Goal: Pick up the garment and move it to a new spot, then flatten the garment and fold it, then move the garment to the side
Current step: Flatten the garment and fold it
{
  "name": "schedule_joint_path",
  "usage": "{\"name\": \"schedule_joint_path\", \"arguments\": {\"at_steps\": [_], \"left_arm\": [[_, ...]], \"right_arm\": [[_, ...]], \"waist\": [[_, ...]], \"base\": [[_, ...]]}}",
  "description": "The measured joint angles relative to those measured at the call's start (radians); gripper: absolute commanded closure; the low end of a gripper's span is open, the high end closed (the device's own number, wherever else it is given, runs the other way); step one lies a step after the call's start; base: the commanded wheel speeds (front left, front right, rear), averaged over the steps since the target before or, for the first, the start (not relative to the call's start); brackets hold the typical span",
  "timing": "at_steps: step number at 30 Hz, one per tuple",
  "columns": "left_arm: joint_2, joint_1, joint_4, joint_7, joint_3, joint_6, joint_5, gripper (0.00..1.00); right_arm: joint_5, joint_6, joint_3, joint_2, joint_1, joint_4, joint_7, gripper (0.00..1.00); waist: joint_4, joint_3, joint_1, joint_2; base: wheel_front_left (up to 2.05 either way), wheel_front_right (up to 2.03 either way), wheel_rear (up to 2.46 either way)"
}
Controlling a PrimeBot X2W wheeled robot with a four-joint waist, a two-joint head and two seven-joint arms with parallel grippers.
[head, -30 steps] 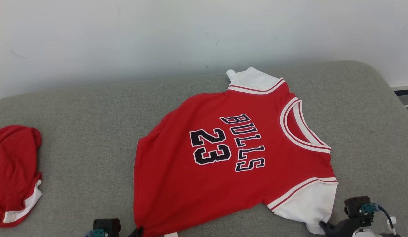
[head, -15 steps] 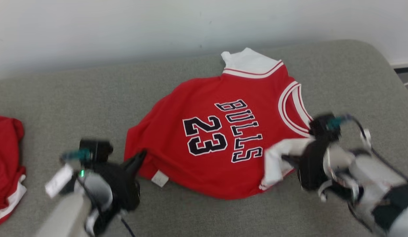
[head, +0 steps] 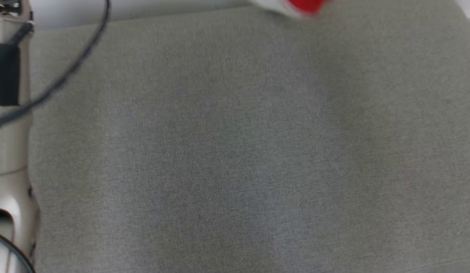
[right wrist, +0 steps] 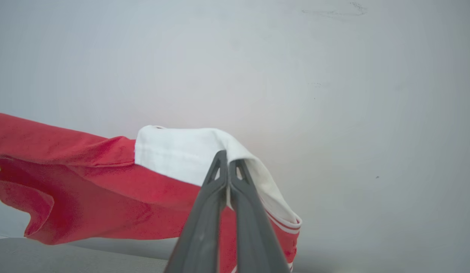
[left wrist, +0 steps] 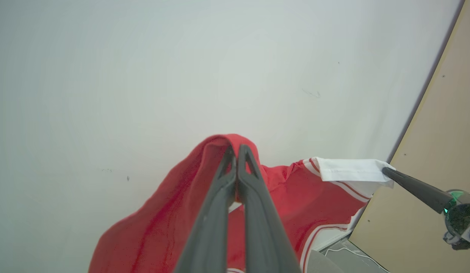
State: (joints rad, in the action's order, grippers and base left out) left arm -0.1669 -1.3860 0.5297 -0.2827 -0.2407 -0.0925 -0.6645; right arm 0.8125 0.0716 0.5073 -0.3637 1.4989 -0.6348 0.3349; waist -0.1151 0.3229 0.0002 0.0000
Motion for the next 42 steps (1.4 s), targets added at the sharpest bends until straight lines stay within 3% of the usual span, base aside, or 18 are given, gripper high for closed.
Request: {"name": "schedule_joint_path", "arguments": {"at_steps": [2,4,12,16,19,30,42], "left_arm": [[0.004,0.025,-0.044,0.037,-0.026,-0.017,0.008,1.00],[-0.001,0.128,-0.099,0.056,-0.037,-0.022,-0.001,1.00],[-0.103,0.555,-0.022,0.126,-0.103,-0.031,-0.022,1.00],[-0.148,0.633,0.015,0.170,-0.166,-0.032,0.034,1.00],[-0.151,0.647,0.027,0.215,-0.167,-0.032,0.026,1.00],[-0.149,0.826,0.051,0.311,-0.266,-0.032,0.076,1.00],[-0.169,1.085,0.056,0.333,-0.297,-0.026,0.073,1.00]], "right_arm": [[-0.018,-0.047,0.009,-0.005,-0.041,0.065,-0.100,1.00],[-0.022,-0.072,0.012,-0.005,-0.142,0.124,-0.174,1.00],[-0.003,-0.102,0.037,0.003,-0.632,0.100,-0.403,1.00],[0.006,-0.110,0.034,0.004,-0.742,0.074,-0.482,1.00],[0.011,-0.125,0.035,-0.001,-0.794,0.053,-0.513,1.00],[0.035,-0.142,0.056,-0.041,-0.985,0.031,-0.525,1.00],[0.103,-0.141,0.106,-0.105,-1.254,0.080,-0.389,1.00]], "waist": [[0.001,0.029,-0.0002,0.0000],[0.002,0.059,0.0000,0.0002],[0.010,0.138,0.0003,0.0004],[0.012,0.119,-0.0002,0.0002],[0.012,0.088,-0.0002,0.0002],[0.010,-0.060,-0.0004,-0.0001],[0.014,-0.235,-0.0006,-0.0002]], "base": [[0.00,0.00,0.00],[0.00,0.00,0.00],[0.00,0.00,0.00],[0.00,0.00,0.00],[0.00,0.00,0.00],[0.00,0.00,0.00],[0.00,0.00,0.00]]}}
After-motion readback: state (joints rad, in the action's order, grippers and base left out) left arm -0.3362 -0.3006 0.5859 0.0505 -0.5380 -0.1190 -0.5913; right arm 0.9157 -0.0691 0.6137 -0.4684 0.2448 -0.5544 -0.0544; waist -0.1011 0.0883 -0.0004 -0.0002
